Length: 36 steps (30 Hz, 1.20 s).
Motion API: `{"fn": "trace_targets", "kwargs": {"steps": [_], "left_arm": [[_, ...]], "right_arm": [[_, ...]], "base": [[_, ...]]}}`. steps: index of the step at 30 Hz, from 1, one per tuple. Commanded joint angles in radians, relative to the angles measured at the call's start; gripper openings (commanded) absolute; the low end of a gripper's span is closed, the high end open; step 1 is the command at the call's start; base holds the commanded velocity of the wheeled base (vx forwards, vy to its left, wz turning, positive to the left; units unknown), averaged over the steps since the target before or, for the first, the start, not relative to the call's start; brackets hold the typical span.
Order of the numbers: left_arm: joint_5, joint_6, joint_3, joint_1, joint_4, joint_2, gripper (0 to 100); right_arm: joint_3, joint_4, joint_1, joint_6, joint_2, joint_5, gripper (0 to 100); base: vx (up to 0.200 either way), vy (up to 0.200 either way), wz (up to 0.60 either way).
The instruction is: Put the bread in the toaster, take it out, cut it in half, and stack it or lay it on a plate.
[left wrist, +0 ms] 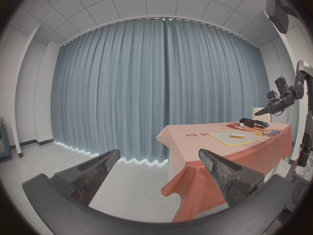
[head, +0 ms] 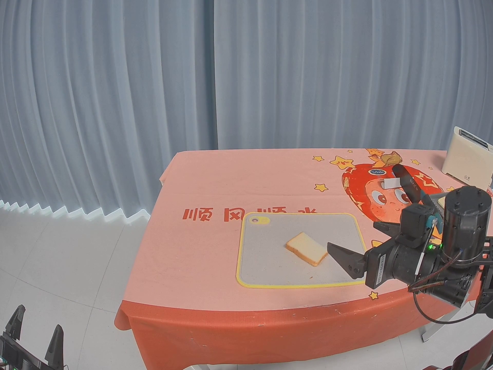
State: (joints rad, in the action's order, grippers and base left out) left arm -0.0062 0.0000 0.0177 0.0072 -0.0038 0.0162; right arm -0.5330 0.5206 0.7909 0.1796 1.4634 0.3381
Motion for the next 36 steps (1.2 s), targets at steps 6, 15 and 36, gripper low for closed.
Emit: {"fn": "trace_targets", "kwargs": {"steps": [6,15,36], "left_arm": [[0.000,0.000,-0.018,0.000,-0.001,-0.016,100],[0.000,-0.002,-0.018,0.000,-0.001,-0.016,100],[0.000,0.000,-0.018,0.000,-0.001,-0.016,100]], "right_arm": [[-0.090,-0.025,-0.015,-0.005,0.023,-0.042,100],[-0.225,-0.192,-0.001,-0.012,0.112,-0.039,100],[-0.332,-0.203,-0.015,-0.012,0.229,-0.040,100]], "base": [[0.000,0.000,0.00],[0.000,0.000,0.00],[0.000,0.000,0.00]]}}
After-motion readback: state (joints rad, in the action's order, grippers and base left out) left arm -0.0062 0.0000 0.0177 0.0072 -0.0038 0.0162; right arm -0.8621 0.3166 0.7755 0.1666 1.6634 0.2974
